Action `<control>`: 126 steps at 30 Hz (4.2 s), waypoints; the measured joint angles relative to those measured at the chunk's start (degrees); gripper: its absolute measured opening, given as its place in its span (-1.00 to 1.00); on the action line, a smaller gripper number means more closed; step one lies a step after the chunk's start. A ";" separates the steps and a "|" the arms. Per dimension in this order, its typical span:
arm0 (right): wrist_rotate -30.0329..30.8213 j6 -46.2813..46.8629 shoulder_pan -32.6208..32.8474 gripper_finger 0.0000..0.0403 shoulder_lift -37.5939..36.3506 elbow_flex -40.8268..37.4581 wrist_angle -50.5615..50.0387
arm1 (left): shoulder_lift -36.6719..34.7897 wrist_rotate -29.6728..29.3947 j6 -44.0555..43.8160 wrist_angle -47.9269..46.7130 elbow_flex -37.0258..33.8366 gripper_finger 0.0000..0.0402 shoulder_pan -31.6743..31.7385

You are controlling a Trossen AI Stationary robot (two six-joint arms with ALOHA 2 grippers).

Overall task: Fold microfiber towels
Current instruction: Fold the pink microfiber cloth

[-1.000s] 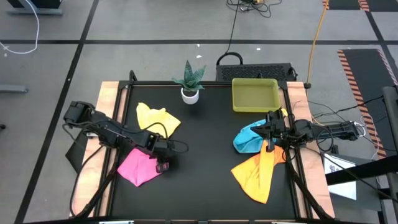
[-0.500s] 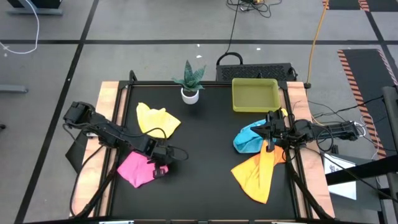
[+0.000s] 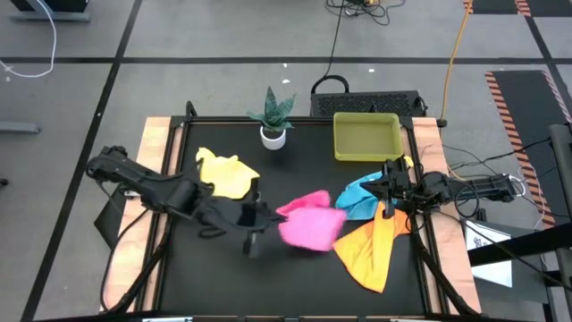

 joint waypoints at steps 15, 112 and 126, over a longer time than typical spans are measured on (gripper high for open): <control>0.01 -0.02 0.01 -1.00 0.01 -0.01 0.01 | 2.16 4.95 -18.18 22.38 -34.15 -0.97 -0.95; -12.99 -0.69 0.10 -1.00 19.66 0.01 16.63 | -7.73 1.92 -13.01 27.24 -32.91 -0.97 12.14; -10.34 3.99 8.58 -0.87 55.03 7.81 38.46 | -11.87 -9.03 2.52 41.35 -32.93 -0.96 7.09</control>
